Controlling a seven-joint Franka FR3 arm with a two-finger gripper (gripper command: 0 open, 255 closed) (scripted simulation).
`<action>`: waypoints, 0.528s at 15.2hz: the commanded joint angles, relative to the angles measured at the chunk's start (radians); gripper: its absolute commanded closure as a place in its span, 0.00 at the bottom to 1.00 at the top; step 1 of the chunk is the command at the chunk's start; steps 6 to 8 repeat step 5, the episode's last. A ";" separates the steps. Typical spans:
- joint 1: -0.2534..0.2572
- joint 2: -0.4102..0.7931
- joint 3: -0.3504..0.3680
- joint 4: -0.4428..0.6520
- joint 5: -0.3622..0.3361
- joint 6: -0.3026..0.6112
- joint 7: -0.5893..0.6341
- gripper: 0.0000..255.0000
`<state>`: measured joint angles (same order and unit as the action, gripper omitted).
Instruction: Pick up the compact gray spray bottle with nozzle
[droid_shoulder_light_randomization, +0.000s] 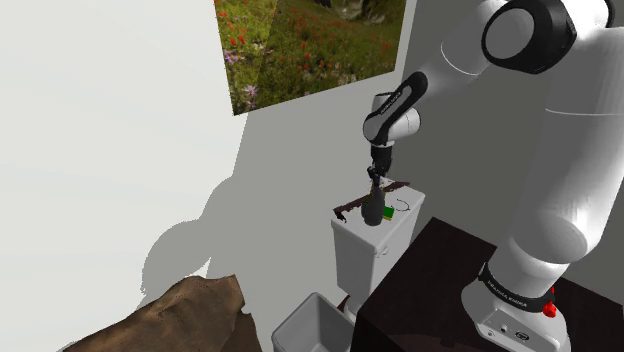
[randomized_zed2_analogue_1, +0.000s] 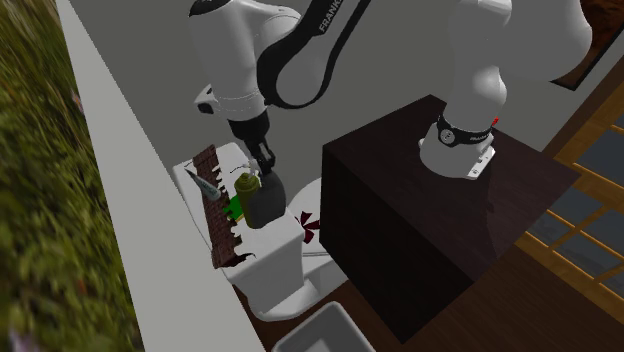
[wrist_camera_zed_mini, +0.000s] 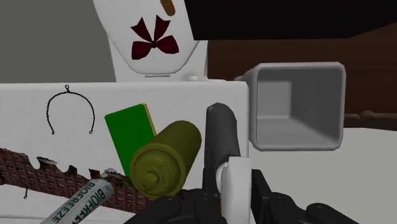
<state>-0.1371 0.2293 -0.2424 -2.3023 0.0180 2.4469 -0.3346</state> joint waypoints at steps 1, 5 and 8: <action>0.004 -0.024 -0.002 0.002 -0.008 -0.026 0.007 1.00; 0.006 -0.048 -0.005 0.006 -0.016 -0.053 0.012 1.00; 0.006 -0.048 -0.005 0.006 -0.016 -0.053 0.012 1.00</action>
